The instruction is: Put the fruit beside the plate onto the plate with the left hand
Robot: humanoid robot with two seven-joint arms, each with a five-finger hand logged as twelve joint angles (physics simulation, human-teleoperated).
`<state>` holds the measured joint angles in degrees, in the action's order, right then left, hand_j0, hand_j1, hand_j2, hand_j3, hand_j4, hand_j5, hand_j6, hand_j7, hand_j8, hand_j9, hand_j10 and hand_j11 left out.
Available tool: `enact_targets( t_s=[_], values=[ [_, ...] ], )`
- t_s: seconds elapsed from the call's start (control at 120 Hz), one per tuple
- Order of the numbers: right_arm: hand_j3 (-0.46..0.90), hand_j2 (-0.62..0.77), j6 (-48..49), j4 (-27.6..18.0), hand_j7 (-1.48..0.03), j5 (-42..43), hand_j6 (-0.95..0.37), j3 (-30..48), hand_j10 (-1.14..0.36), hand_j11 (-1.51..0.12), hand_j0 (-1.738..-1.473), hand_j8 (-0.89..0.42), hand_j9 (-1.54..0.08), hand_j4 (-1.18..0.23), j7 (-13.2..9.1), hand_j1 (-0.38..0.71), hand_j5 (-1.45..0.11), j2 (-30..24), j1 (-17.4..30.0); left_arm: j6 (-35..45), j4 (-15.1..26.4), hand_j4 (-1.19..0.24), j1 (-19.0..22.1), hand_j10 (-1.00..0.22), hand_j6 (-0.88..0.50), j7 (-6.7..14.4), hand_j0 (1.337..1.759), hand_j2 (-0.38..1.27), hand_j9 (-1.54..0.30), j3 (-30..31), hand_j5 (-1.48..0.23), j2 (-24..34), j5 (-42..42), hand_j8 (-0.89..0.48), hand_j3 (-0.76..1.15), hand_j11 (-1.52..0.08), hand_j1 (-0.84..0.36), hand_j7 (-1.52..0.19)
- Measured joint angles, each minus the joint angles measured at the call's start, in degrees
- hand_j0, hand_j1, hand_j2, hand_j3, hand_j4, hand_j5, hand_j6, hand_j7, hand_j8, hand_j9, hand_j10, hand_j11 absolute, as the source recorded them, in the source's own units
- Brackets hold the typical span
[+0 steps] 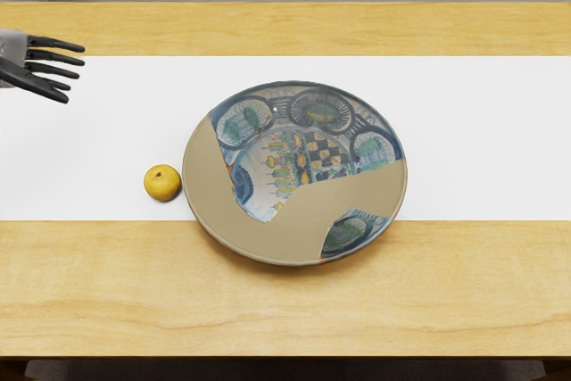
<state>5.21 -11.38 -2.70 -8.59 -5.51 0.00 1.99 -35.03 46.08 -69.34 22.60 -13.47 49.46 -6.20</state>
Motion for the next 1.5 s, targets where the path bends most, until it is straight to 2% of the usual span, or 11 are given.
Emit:
enact_targets(
  t_s=[0.225,0.458,0.567,0.633,0.758,0.825,0.875,1.058,1.25,1.358,1.5],
  values=[
    [0.0,-0.01,-0.25,0.33,-0.05,0.11,-0.03,0.06,-0.03,-0.05,-1.658,-0.03,-0.05,-0.03,0.16,-0.31,-0.05,0.0,0.08,0.0,0.19,-0.25,0.39,-0.25,-0.25,0.53,1.658,0.05,-0.32,-0.01,-0.32,0.98,-4.5,-0.25,0.0,-0.32,0.05,-0.32],
    [0.0,-0.01,-0.29,0.38,-0.05,0.14,-0.03,0.07,-0.03,-0.05,-1.658,-0.03,-0.05,-0.03,0.15,-0.31,-0.05,0.0,0.43,0.0,1.03,-0.25,0.41,-0.25,-0.25,0.42,1.658,0.05,-0.32,-0.07,-0.32,0.39,-14.06,-0.25,0.0,-0.32,0.05,-0.32],
    [0.0,-0.01,-0.29,0.39,-0.05,0.12,-0.03,0.07,-0.03,-0.05,-1.658,-0.03,-0.05,-0.03,0.15,-0.31,-0.05,0.0,0.46,0.22,6.5,-0.25,1.09,-0.25,-0.25,0.31,1.658,0.05,-0.32,0.11,-0.32,0.93,-19.5,-0.25,0.0,-0.32,0.05,-0.32],
    [0.0,-0.01,-0.3,0.39,-0.05,0.13,-0.03,0.07,-0.03,-0.05,-1.658,-0.03,-0.05,-0.03,0.14,-0.31,-0.05,0.0,0.46,3.0,10.5,-0.25,2.45,-0.25,-0.25,0.26,1.658,0.05,-0.32,0.27,-0.32,0.98,-22.29,-0.25,0.0,-0.32,0.05,-0.32],
    [0.0,-0.01,-0.3,0.39,-0.05,0.13,-0.03,0.07,-0.03,-0.05,-1.658,-0.03,-0.05,-0.03,0.14,-0.31,-0.05,0.0,0.47,14.64,19.38,-0.25,3.52,-0.25,-0.25,0.13,1.658,0.05,-0.32,1.99,-0.32,3.2,-26.47,-0.25,0.0,-0.32,0.05,-0.32],
    [0.0,-0.01,-0.3,0.39,-0.05,0.13,-0.03,0.07,-0.03,-0.05,-1.658,-0.03,-0.05,-0.03,0.14,-0.31,-0.05,0.0,0.47,22.59,25.91,-0.25,3.52,-0.25,-0.25,0.07,1.658,0.05,-0.32,3.46,-0.33,6.66,-27.63,-0.25,0.0,-0.32,0.05,-0.32],
    [0.0,-0.01,-0.3,0.39,-0.05,0.13,-0.03,0.07,-0.03,-0.05,-1.658,-0.03,-0.05,-0.03,0.14,-0.31,-0.05,0.0,0.47,27.35,29.99,-0.25,3.52,-0.25,-0.25,0.04,1.658,0.05,-0.32,4.24,-0.33,7.13,-28.37,-0.25,0.0,-0.32,0.05,-0.33],
    [0.0,-0.01,-0.3,0.39,-0.05,0.14,-0.03,0.07,-0.03,-0.05,-1.658,-0.03,-0.05,-0.03,0.14,-0.31,-0.05,0.0,0.47,41.05,39.51,-0.26,1.59,-0.26,-0.26,0.06,1.658,0.05,-0.33,9.07,-0.33,6.5,-30.31,-0.26,0.0,-0.33,0.05,-0.33],
    [0.0,-0.01,-0.3,0.39,-0.05,0.14,-0.03,0.07,-0.03,-0.05,-1.658,-0.03,-0.05,-0.03,0.14,-0.31,-0.05,0.0,0.47,52.29,46.12,-0.26,-0.79,-0.26,-0.26,0.16,1.658,0.05,-0.33,15.86,-0.33,4.25,-31.64,-0.26,0.0,-0.33,0.05,-0.33],
    [0.0,-0.01,-0.3,0.39,-0.05,0.14,-0.03,0.07,-0.03,-0.05,-1.658,-0.03,-0.05,-0.03,0.14,-0.31,-0.05,0.0,0.47,57.27,47.33,-0.26,-3.42,-0.26,-0.26,0.31,1.658,0.05,-0.33,20.79,-0.33,0.45,-33.32,-0.26,0.0,-0.33,0.05,-0.33],
    [0.0,-0.01,-0.31,0.39,-0.05,0.14,-0.03,0.07,-0.03,-0.05,-1.658,-0.03,-0.05,-0.03,0.14,-0.31,-0.05,0.0,0.47,62.79,47.72,-0.26,-3.55,-0.26,-0.26,0.97,1.658,0.05,-0.33,25.17,-0.33,-2.39,-34.71,-0.26,0.0,-0.33,0.05,-0.33]
  ],
)
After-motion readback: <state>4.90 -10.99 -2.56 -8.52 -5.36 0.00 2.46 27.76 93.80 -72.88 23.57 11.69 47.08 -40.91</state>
